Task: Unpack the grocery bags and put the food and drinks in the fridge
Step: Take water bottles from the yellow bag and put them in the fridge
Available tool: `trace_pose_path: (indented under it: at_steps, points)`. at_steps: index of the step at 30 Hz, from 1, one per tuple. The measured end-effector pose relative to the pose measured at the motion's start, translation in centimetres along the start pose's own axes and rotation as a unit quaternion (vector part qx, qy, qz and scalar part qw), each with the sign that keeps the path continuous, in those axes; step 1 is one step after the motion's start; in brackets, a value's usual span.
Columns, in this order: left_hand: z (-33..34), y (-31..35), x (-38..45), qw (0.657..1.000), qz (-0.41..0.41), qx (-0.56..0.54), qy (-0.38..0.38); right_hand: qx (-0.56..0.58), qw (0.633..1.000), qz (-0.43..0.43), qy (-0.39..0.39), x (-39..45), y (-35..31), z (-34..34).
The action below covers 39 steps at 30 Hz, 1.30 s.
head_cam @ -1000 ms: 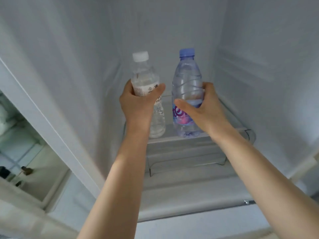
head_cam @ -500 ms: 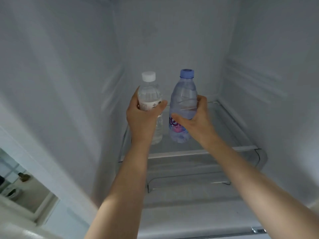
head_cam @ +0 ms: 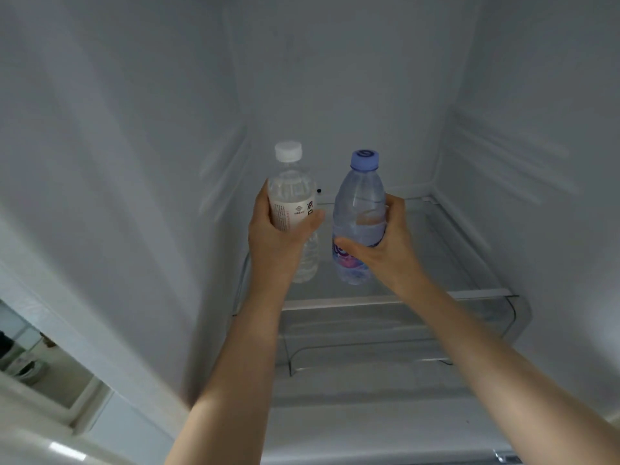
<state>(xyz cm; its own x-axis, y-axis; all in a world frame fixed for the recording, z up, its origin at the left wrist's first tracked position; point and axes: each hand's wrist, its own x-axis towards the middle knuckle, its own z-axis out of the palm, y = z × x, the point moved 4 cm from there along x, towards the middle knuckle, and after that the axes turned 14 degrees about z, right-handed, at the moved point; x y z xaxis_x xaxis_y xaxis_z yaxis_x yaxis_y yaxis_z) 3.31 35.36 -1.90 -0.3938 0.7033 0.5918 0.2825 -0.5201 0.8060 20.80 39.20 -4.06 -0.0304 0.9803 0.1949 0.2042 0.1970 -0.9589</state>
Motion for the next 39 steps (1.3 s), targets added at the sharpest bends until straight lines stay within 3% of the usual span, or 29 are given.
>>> trace_pose_path:
  at_steps: [4, 13, 25, 39]
  points:
    - [-0.5, -1.6, -1.6, 0.999, -0.024, 0.016, -0.043, -0.035, 0.999, -0.020, 0.000, -0.8, 0.4, 0.0]
    - [0.5, -3.0, -0.8, 0.998, -0.015, 0.063, -0.001, -0.069, 0.997, -0.020, 0.036, -0.4, 1.2, 0.5]
    - [2.9, -7.5, 6.1, 0.993, -0.027, 0.082, 0.078, -0.064, 0.997, -0.005, 0.050, 9.5, 1.7, 4.3]
    - [3.4, -10.8, 10.1, 0.993, -0.047, 0.077, 0.071, -0.016, 0.998, 0.046, 0.025, 15.3, 3.4, 6.7]
